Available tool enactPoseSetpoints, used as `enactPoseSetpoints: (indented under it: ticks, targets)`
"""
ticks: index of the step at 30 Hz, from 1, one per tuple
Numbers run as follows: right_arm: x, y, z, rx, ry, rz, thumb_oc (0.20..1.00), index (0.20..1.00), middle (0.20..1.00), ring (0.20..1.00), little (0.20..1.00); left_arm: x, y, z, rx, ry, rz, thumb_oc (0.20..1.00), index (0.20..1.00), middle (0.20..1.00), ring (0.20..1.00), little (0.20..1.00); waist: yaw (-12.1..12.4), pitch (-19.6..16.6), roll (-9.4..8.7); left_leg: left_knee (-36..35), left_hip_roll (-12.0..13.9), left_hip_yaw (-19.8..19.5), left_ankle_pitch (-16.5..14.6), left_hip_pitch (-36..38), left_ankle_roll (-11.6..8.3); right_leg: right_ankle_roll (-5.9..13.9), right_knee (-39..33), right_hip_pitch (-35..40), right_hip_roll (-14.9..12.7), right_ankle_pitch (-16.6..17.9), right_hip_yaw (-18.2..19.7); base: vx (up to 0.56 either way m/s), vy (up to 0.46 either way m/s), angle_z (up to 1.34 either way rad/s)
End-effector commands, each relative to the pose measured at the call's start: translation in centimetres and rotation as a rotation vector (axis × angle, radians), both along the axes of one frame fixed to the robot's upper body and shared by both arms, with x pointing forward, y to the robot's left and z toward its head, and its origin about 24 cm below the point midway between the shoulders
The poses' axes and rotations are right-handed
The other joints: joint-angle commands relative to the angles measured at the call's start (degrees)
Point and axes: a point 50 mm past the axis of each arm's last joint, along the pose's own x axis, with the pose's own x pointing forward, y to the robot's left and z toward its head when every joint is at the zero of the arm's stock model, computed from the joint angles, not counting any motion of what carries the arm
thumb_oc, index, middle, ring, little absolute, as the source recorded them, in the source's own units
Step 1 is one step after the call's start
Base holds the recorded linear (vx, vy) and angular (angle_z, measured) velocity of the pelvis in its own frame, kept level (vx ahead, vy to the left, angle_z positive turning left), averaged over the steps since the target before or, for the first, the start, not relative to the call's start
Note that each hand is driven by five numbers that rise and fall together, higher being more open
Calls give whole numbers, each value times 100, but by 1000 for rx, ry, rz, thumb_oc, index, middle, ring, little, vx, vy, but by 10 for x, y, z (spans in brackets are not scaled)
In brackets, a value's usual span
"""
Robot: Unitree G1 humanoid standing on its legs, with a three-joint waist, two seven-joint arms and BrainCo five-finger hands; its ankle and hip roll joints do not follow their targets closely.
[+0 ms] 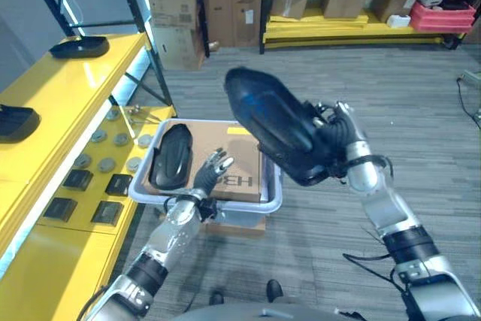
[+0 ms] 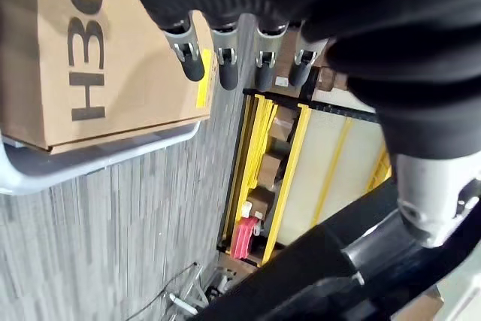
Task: Move parts from the plastic box to the shelf.
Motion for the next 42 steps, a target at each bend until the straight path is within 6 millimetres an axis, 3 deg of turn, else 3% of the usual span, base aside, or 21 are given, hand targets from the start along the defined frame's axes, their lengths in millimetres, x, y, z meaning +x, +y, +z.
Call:
enactPoseSetpoints:
  ticks: [1, 4, 10, 18, 19, 20, 24, 29, 33, 35, 37, 38, 42]
  targets:
    - [2, 8, 30, -26, -167, 33, 200, 200, 200, 200, 200, 12, -8, 8, 3, -32, -39, 1000, 1000, 1000, 1000, 1000, 178, -522, -273, 16, 170, 87, -222, -213, -140, 206, 24, 429, -259, -811, 186, -24, -34, -2]
    - [3, 38, 27, 66, -159, 137, 200, 200, 200, 200, 200, 14, -25, 13, -20, -29, -68, 1000, 1000, 1000, 1000, 1000, 136, -531, -237, 16, 192, 132, -216, -132, -145, 188, 21, 485, -231, -805, 206, -22, -33, -8]
    - [3, 69, 27, 107, -127, 280, 200, 200, 200, 200, 200, 12, -47, 20, -120, -15, -134, 1000, 1000, 1000, 1000, 1000, 82, -536, -217, 16, 198, 136, -204, -120, -161, 169, 11, 523, -216, -807, 216, -6, -6, -3]
    - [-12, 110, 25, 147, -87, 495, 200, 200, 200, 200, 200, 19, -56, 30, -125, -53, -130, 1000, 1000, 1000, 1000, 1000, 45, -495, -236, 16, 198, 129, -174, -131, -191, 169, 11, 525, -210, -798, 185, 0, 0, 0]
    - [-14, 113, 24, 154, -81, 514, 200, 200, 200, 200, 200, 21, -55, 32, -120, -63, -115, 467, 467, 467, 467, 467, 45, -492, -241, 16, 197, 130, -174, -132, -191, 168, 11, 528, -213, -799, 179, 0, 0, 0]
    - [-14, 113, 24, 154, -81, 514, 200, 200, 200, 200, 200, 21, -55, 32, -120, -63, -115, 200, 200, 200, 200, 200, 43, -492, -241, 16, 196, 129, -174, -132, -191, 168, 11, 529, -213, -799, 177, 0, 0, 0]
    - [-36, 137, 13, 337, 0, 668, 200, 200, 200, 200, 200, 31, -45, 40, -96, -117, 5, 200, 200, 200, 200, 200, 25, -411, -274, 16, 184, 141, -195, -103, -199, 164, 12, 563, -229, -845, 160, 0, 0, 0]
    - [-50, 148, 10, 480, 62, 776, 200, 200, 200, 200, 200, 36, -35, 44, -91, -141, 75, 200, 200, 200, 200, 200, 22, -321, -316, 16, 171, 132, -182, -113, -194, 173, 22, 559, -250, -834, 126, -2, 7, 0]
    - [-53, 156, -2, 627, 172, 836, 200, 200, 200, 200, 200, 40, -26, 48, -131, -162, 140, 200, 200, 200, 200, 200, 64, -220, -398, 16, 99, 135, -181, -178, -135, 244, 27, 484, -338, -789, 91, -36, 98, 5]
    - [-51, 153, -5, 712, 185, 815, 200, 200, 200, 200, 200, 43, -17, 56, -255, -162, 218, 200, 200, 200, 200, 200, 94, -143, -446, 20, -1, 200, -190, -289, -32, 329, 27, 306, -433, -692, 157, -94, 173, 1]
    - [-50, 149, -11, 763, 206, 788, 564, 564, 564, 564, 564, 43, -8, 59, -287, -181, 251, 200, 200, 200, 200, 200, 126, -101, -493, 37, -79, 287, -221, -361, 38, 424, 24, 151, -515, -595, 259, -78, 163, -13]
    - [-49, 148, -13, 790, 213, 779, 1000, 1000, 1000, 1000, 1000, 43, -5, 60, -308, -189, 268, 200, 200, 200, 200, 200, 138, -66, -518, 45, -128, 332, -233, -403, 75, 487, 25, 64, -562, -538, 315, -51, 186, -30]
    - [-46, 138, -21, 856, 242, 738, 1000, 1000, 1000, 1000, 1000, 41, 14, 67, -253, -270, 308, 200, 200, 200, 200, 200, 209, 16, -592, 16, -290, 457, -285, -443, 211, 686, 181, -250, -692, -387, 571, -22, 165, -34]
